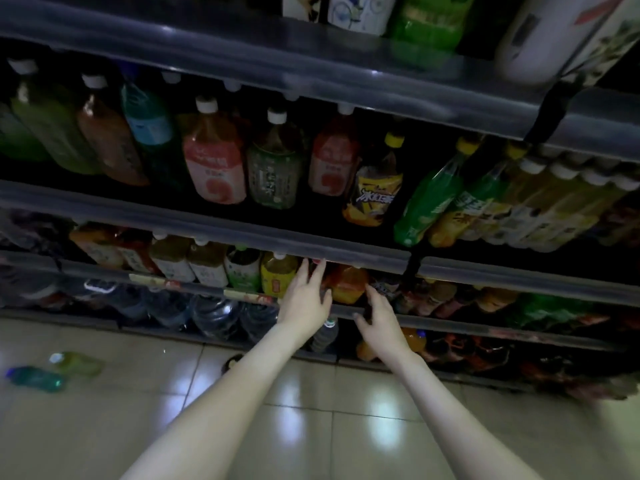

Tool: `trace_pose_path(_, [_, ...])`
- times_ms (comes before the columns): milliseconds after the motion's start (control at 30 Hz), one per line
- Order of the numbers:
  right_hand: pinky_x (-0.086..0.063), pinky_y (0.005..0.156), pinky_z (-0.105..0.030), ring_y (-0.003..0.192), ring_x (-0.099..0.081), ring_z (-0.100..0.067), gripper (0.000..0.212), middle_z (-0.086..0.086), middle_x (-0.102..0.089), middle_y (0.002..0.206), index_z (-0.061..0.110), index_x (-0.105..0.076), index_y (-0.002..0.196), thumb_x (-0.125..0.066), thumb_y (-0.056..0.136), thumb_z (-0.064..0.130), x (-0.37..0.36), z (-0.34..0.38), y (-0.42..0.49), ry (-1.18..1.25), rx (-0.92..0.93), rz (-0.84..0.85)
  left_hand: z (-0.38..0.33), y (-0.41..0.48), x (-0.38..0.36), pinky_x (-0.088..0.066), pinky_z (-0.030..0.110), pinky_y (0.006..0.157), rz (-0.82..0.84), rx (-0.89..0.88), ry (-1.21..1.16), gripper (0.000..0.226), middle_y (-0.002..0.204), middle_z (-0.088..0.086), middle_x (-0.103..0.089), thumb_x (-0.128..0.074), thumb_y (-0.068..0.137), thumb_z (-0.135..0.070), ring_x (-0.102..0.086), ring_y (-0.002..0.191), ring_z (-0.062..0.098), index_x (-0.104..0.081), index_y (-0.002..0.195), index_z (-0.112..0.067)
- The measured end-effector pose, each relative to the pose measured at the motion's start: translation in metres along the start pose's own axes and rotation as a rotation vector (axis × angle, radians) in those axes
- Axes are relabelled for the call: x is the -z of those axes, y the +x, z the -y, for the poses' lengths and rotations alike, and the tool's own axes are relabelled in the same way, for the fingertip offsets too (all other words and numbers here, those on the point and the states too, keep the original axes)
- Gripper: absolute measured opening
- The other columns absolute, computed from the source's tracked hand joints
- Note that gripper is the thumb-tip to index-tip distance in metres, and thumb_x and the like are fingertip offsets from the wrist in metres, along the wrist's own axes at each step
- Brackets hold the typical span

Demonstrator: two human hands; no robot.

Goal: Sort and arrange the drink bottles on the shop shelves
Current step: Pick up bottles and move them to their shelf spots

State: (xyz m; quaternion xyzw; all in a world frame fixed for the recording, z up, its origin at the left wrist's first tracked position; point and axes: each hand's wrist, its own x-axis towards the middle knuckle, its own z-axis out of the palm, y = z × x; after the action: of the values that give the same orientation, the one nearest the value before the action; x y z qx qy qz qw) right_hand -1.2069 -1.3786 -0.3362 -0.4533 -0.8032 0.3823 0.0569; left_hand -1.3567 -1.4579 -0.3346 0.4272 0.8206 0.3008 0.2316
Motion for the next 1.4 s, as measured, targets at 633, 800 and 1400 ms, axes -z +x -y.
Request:
trace_pose_path(633, [-0.027, 0.117, -0.039, 0.142, -0.026, -0.017, 0.064, -0.003, -0.029, 0.153, 0.020, -0.021, 0.152, -0.051, 0.096, 0.009, 0.124, 0.094, 0.047, 0.170, 0.230, -0.307, -0.138, 0.119, 0.065, -0.016, 0.048, 0.118, -0.036, -0.322, 0.275, 0.075, 0.160, 0.006, 0.011, -0.051, 0.094, -0.030, 0.002, 0.148, 0.029, -0.004, 0.152, -0.039])
trace_pose_path(800, [-0.021, 0.116, -0.026, 0.145, -0.021, -0.014, 0.065, 0.000, -0.023, 0.157, 0.023, -0.016, 0.153, -0.045, 0.098, 0.006, 0.129, 0.108, 0.052, 0.234, 0.221, -0.233, -0.133, 0.111, 0.067, -0.037, 0.034, 0.109, -0.062, -0.356, 0.276, 0.080, 0.161, 0.001, 0.012, -0.054, 0.093, -0.019, -0.013, 0.146, 0.028, -0.003, 0.152, -0.038])
trace_pose_path(1400, [-0.047, 0.072, -0.036, 0.103, -0.055, -0.036, 0.044, -0.014, -0.049, 0.118, 0.018, -0.039, 0.130, -0.053, 0.095, 0.040, 0.131, 0.151, 0.066, -0.332, 0.128, -0.338, -0.079, 0.056, 0.075, -0.032, 0.032, 0.110, -0.051, -0.435, 0.035, 0.052, 0.157, 0.011, -0.016, -0.054, 0.094, -0.014, -0.024, 0.142, 0.028, -0.034, 0.142, -0.005])
